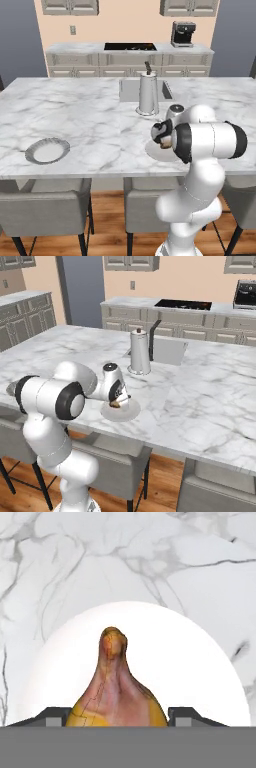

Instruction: Take the chicken drumsticks from the pan and place one on each plate on the dining counter.

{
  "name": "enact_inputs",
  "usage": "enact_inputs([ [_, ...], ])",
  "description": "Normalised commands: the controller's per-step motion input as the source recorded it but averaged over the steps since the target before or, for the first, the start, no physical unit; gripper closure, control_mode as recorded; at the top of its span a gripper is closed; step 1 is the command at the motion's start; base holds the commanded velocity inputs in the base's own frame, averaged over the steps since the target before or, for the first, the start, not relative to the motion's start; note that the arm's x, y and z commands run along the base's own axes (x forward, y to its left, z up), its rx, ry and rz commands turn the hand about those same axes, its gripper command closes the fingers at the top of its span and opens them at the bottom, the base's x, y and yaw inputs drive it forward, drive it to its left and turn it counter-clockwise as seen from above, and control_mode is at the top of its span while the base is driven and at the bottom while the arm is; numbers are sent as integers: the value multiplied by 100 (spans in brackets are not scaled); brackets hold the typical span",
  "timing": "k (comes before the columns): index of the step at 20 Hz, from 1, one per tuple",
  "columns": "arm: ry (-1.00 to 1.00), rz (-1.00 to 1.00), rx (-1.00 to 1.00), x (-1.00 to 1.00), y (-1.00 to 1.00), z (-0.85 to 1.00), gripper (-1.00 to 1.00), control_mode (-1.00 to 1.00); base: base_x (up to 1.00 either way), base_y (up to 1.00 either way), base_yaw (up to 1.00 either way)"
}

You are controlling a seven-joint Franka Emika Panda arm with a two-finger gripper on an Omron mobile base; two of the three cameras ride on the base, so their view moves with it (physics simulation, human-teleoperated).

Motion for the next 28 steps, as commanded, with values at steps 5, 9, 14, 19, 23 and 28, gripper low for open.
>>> enact_inputs([
  [5,0,-13,0,14,1,-68,100,-100,0,0,0],
  [9,0,-13,0,0,0,-58,100,-100,0,0,0],
  [14,-7,-9,11,-10,-3,-5,-100,-100,0,0,0],
  [19,5,2,3,-28,-11,41,-100,-100,0,0,0],
  [23,6,2,-12,-13,5,55,-100,-100,0,0,0],
  [28,-8,10,-1,-78,5,87,-100,-100,0,0,0],
])
